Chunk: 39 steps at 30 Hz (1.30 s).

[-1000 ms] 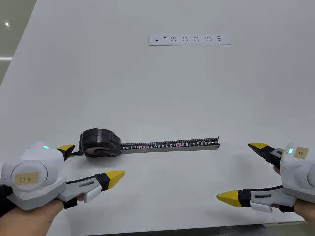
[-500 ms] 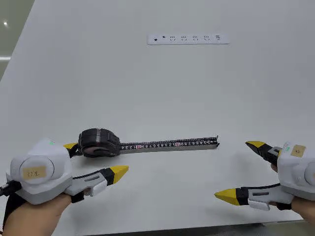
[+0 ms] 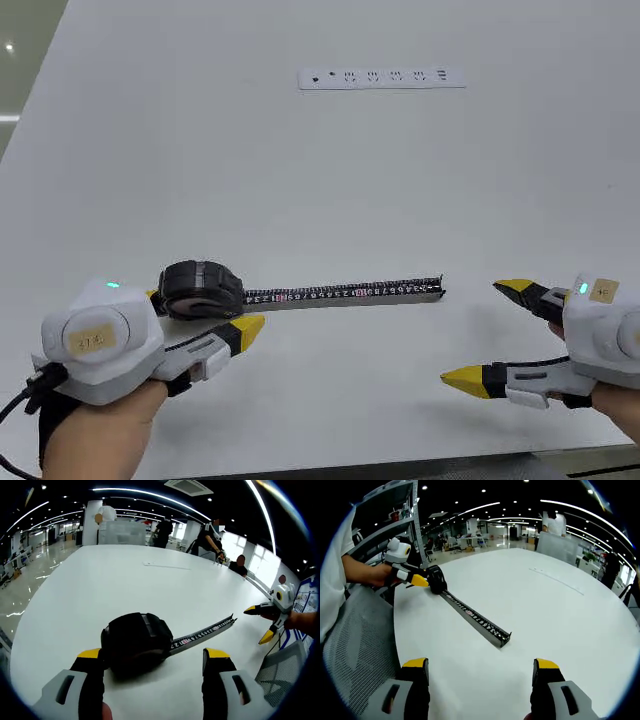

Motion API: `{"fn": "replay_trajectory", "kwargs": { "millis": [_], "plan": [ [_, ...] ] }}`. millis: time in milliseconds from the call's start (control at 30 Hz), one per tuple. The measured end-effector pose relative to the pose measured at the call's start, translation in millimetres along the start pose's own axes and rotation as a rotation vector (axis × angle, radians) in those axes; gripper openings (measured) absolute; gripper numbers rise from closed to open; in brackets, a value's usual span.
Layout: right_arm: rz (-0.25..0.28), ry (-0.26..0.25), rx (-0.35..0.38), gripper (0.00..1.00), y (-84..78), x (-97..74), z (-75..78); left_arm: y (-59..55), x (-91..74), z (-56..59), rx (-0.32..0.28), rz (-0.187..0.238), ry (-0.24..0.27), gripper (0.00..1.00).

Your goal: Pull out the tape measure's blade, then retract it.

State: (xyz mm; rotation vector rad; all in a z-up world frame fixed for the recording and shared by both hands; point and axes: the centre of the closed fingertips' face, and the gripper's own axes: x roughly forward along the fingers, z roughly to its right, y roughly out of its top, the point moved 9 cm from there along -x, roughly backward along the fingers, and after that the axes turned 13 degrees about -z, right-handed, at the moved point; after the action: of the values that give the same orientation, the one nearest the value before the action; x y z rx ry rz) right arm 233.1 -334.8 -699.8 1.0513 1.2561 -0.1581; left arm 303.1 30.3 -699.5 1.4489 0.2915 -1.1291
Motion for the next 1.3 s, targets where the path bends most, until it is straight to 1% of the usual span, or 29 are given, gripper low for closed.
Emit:
{"fn": "replay_trajectory", "kwargs": {
  "millis": [133,167,233,267,333,367,467,500,600,667,700,733,800,933,1000,1100,1167,1233,1300],
  "plan": [
    [-0.012,0.006,-0.016,0.81,2.5,2.9,4.1,0.7,2.1,0.5,-0.024,0.01,0.02,0.76],
    [-0.013,0.006,-0.02,0.81,3.2,3.3,5.2,0.9,2.7,-0.4,-0.044,0.021,0.025,0.75],
    [-0.016,0.012,-0.023,0.79,4.8,4.0,7.6,1.7,3.8,-2.4,-0.055,0.022,0.034,0.72],
    [-0.017,0.013,-0.029,0.79,6.2,4.4,8.8,2.6,4.5,-2.8,-0.072,0.027,0.038,0.71],
    [-0.017,0.019,-0.039,0.75,7.9,4.4,10.0,3.5,4.9,-1.0,-0.078,0.029,0.045,0.71],
    [-0.019,0.024,-0.044,0.74,9.1,4.9,11.3,4.0,5.7,0.0,-0.093,0.035,0.049,0.72],
    [-0.03,0.032,-0.068,0.7,12.5,7.0,15.5,4.6,8.2,0.7,-0.11,0.038,0.081,0.71],
    [-0.034,0.04,-0.074,0.66,13.2,7.6,16.4,4.7,8.6,0.5,-0.11,0.035,0.097,0.7],
    [-0.057,0.059,-0.103,0.6,15.3,9.9,18.7,5.4,10.8,2.5,-0.127,0.042,0.123,0.7],
    [-0.07,0.058,-0.123,0.54,16.1,11.2,19.8,5.7,10.9,3.0,-0.142,0.053,0.131,0.7],
    [-0.07,0.068,-0.126,0.53,17.1,12.7,20.2,5.8,11.1,4.3,-0.142,0.051,0.141,0.7],
    [-0.074,0.067,-0.129,0.53,17.5,13.8,20.8,5.9,11.5,4.9,-0.139,0.05,0.147,0.7],
    [-0.098,0.063,-0.166,0.51,17.5,16.4,22.0,6.5,11.8,5.0,-0.15,0.051,0.159,0.7],
    [-0.103,0.071,-0.182,0.48,21.1,20.4,25.3,7.7,12.7,4.6,-0.165,0.046,0.183,0.68],
    [-0.108,0.073,-0.195,0.45,22.9,21.1,27.7,7.8,13.7,4.6,-0.159,0.04,0.196,0.67],
    [-0.119,0.073,-0.226,0.42,26.4,23.1,32.2,7.7,14.0,5.2,-0.161,0.04,0.209,0.67],
    [-0.116,0.069,-0.248,0.39,28.3,23.5,35.5,7.5,14.5,5.7,-0.158,0.038,0.219,0.67],
    [-0.121,0.071,-0.256,0.37,31.1,24.5,38.7,7.6,15.5,5.9,-0.166,0.04,0.225,0.67],
    [-0.128,0.07,-0.28,0.34,33.5,25.8,42.1,7.7,16.0,6.0,-0.168,0.04,0.232,0.68]
  ]
}}
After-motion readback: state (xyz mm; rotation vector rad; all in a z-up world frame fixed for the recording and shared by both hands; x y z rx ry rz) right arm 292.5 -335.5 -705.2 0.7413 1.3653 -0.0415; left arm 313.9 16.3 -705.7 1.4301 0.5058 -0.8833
